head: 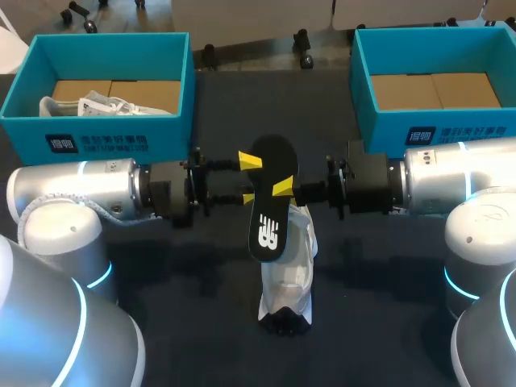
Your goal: Take the shoe out of the shoebox, open the shoe tongue, remove and reinsert the insole, then place the shoe into the shoebox
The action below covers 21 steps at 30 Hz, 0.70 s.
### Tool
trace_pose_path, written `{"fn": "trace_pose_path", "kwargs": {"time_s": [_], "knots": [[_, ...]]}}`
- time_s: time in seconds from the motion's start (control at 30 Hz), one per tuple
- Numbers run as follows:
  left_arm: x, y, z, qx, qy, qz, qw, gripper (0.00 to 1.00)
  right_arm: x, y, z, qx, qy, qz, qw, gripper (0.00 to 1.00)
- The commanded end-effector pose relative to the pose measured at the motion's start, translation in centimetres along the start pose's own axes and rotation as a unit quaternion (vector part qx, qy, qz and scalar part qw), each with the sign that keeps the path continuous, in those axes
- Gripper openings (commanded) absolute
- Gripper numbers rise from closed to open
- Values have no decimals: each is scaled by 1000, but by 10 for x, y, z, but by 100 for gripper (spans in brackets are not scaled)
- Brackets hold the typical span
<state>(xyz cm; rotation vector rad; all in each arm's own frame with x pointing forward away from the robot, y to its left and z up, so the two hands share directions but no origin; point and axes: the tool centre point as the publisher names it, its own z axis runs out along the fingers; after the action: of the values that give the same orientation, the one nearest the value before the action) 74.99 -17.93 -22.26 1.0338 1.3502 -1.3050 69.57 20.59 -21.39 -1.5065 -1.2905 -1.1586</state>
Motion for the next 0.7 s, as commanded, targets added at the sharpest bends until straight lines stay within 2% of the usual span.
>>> {"fn": "trace_pose_path", "kwargs": {"time_s": [0.03,0.33,0.43,0.7], "knots": [[1,1,8,-11,-8,6,1000,47,0,0,2,-1,0,0,1000,0],[-1,3,16,-16,-12,24,1000,42,0,0,2,-1,0,0,1000,0],[-1,3,18,-20,-14,31,999,35,0,0,2,-1,0,0,1000,0],[3,3,25,-22,-13,33,999,31,0,0,2,-1,0,0,1000,0]]}}
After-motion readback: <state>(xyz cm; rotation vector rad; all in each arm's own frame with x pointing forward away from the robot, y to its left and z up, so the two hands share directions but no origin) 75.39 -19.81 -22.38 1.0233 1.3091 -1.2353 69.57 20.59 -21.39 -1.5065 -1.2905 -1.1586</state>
